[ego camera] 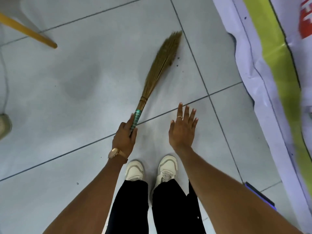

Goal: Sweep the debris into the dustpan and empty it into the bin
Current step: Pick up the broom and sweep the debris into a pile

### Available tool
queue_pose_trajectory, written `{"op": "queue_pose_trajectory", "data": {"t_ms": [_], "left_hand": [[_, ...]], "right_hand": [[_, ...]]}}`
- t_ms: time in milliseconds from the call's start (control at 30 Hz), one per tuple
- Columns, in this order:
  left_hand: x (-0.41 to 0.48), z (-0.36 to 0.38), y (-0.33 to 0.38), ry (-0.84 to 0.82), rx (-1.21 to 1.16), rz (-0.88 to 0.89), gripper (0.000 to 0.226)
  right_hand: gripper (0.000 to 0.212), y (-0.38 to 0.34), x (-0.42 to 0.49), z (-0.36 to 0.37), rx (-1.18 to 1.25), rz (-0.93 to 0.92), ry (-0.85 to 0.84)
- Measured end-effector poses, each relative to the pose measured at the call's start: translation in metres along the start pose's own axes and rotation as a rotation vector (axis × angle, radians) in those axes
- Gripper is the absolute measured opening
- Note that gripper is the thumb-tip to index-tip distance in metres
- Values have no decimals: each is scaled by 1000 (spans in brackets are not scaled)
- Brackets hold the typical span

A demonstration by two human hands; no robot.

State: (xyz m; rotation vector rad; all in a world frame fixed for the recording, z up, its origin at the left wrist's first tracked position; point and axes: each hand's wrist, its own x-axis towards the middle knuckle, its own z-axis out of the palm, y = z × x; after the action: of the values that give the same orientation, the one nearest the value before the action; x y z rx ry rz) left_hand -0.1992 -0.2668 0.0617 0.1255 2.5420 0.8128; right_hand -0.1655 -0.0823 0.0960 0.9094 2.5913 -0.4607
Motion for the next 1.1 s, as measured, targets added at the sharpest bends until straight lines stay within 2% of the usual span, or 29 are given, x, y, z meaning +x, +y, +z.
{"op": "queue_pose_trajectory", "data": {"t_ms": [133,267,333,433,567,700,867,1100], "left_hand": [[-30,-34,15,-22,46,86,68],[-42,-40,41,-175,112,97,58],[-38,-21,49,-239,264,186,55],[-23,18,52,-356,495,315,63],[8,51,48,-268,686,482,63],[43,68,40,-402,563,386,62],[62,58,45,-344,534,296,63],[56,32,41,-278,441,86,58]], "right_hand": [[59,-6,-20,-22,122,96,64],[53,-13,-24,-34,274,114,215],[51,-15,-16,-29,313,96,261],[49,-13,3,-11,338,103,279],[47,-1,22,13,331,88,274],[46,16,23,23,274,88,265],[46,17,16,20,268,153,242],[45,-9,7,10,279,94,219]]}}
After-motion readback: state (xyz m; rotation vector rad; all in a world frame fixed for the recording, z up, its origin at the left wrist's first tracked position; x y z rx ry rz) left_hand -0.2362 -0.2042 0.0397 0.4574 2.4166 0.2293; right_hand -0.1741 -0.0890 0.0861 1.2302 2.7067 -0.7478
